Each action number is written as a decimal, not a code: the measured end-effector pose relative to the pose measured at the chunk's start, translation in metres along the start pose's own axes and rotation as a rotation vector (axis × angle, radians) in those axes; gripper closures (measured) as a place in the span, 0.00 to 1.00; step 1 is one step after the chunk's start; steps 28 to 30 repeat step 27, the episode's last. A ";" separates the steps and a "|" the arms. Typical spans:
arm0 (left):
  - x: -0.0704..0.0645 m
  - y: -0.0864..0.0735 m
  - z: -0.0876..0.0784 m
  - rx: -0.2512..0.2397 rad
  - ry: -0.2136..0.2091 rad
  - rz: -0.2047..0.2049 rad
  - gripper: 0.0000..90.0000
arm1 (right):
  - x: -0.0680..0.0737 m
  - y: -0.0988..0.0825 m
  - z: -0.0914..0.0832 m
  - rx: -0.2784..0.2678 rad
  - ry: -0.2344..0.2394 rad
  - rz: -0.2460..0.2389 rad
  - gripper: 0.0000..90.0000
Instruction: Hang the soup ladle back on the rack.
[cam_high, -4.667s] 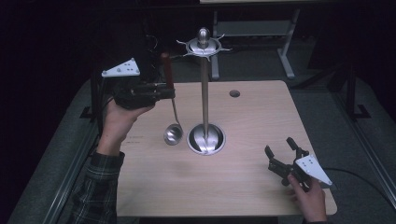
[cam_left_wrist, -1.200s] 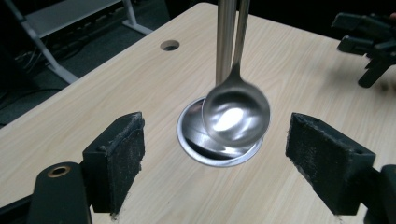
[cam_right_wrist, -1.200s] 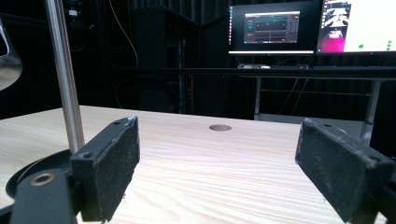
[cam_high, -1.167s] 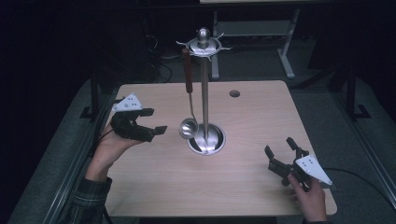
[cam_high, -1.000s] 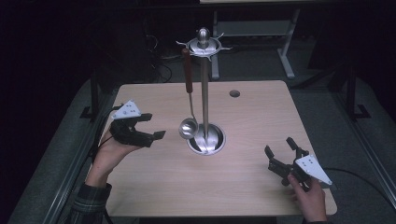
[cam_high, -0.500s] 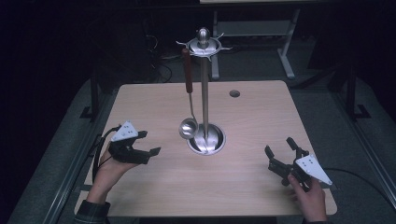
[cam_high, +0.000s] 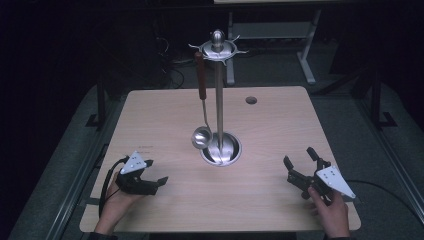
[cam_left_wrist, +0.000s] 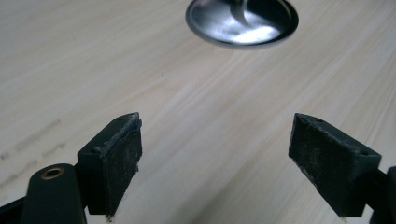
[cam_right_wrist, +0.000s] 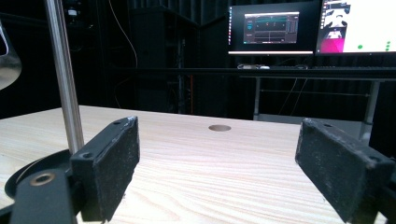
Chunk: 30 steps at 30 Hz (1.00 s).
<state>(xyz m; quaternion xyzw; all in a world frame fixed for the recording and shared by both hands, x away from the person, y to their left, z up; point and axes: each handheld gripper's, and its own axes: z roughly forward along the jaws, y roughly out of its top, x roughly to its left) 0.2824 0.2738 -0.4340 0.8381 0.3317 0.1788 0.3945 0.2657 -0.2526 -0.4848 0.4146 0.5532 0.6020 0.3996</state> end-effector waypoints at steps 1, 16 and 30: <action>-0.001 -0.002 0.001 0.004 0.000 -0.005 0.18 | 0.000 0.000 0.000 0.000 0.000 0.001 0.14; -0.007 -0.037 0.006 0.059 0.046 -0.043 0.02 | 0.000 0.000 0.000 -0.001 0.002 0.000 0.14; -0.009 -0.039 0.010 0.081 0.039 -0.022 0.00 | 0.000 0.000 0.000 0.002 0.005 -0.002 0.14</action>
